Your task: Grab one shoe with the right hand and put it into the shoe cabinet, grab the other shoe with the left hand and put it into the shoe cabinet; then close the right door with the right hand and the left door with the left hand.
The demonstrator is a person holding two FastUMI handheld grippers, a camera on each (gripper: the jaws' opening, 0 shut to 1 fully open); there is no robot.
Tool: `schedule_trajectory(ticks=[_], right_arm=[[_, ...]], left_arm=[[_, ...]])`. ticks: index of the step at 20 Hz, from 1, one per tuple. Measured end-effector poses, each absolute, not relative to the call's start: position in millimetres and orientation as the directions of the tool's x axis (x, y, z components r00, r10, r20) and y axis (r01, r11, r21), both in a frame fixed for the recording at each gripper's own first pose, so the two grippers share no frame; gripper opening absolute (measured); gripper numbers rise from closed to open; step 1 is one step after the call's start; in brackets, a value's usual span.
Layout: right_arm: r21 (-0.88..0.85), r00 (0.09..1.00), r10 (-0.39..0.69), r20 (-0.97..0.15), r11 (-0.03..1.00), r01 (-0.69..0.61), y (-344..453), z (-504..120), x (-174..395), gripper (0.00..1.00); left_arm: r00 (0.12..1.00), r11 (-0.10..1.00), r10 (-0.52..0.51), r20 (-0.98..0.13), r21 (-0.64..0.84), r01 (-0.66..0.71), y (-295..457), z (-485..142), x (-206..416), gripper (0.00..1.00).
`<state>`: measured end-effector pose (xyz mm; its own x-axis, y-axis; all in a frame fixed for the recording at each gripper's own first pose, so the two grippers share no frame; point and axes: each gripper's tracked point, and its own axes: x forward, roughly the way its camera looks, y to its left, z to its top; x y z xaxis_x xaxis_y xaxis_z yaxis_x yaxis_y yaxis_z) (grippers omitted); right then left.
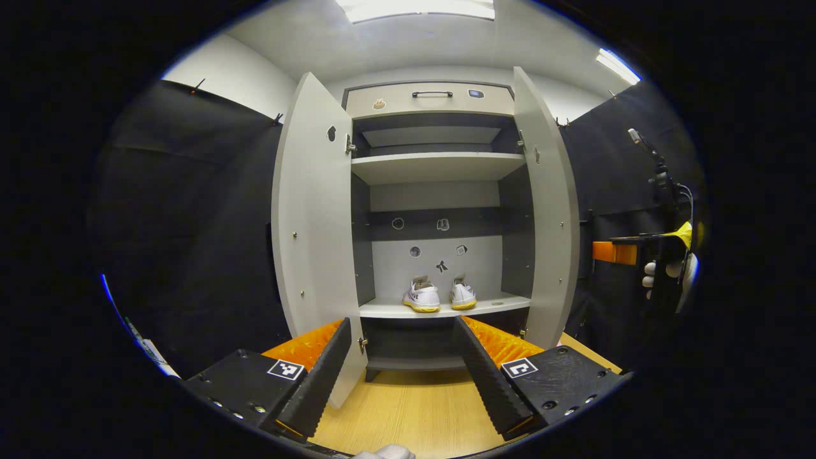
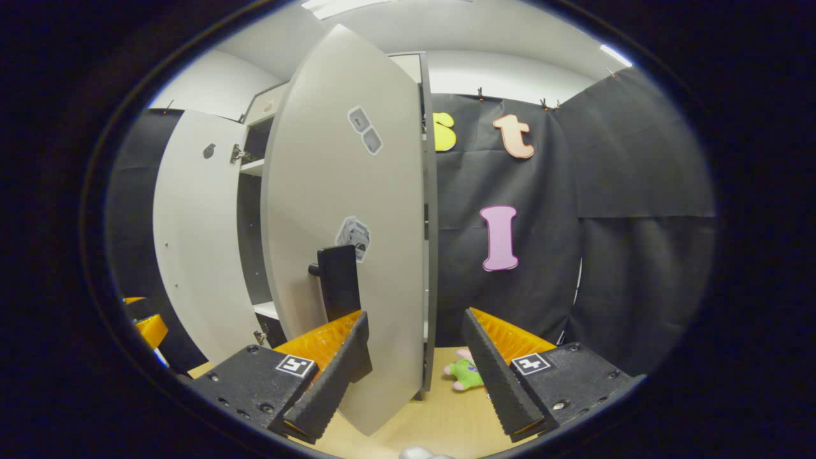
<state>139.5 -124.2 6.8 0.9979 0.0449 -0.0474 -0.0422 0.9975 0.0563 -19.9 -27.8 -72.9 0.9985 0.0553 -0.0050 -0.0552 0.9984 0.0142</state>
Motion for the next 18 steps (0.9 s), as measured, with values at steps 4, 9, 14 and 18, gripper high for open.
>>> schedule_trajectory(ticks=[4, 9, 14, 18], right_arm=[[0.052, 0.993, 0.112, -0.041, 0.993, -0.110, -71, 6, 160, 0.98], [0.055, 0.991, 0.127, -0.027, 0.991, -0.126, -37, 11, 169, 0.97], [0.044, 0.995, 0.096, -0.032, 0.995, -0.095, -38, 9, 160, 0.99], [0.037, 0.996, 0.079, -0.047, 0.996, -0.078, -41, 5, 145, 0.96]], left_arm=[[0.999, 0.999, 0.037, -0.002, 0.009, -0.037, -5, -74, -18, 1.00], [1.000, 1.000, 0.030, 0.002, 0.000, -0.030, 17, -73, -14, 0.96], [1.000, 1.000, 0.002, 0.000, -0.018, -0.002, 25, -74, -3, 0.96], [1.000, 0.999, -0.021, 0.004, -0.027, 0.021, 26, -74, 1, 0.96]])
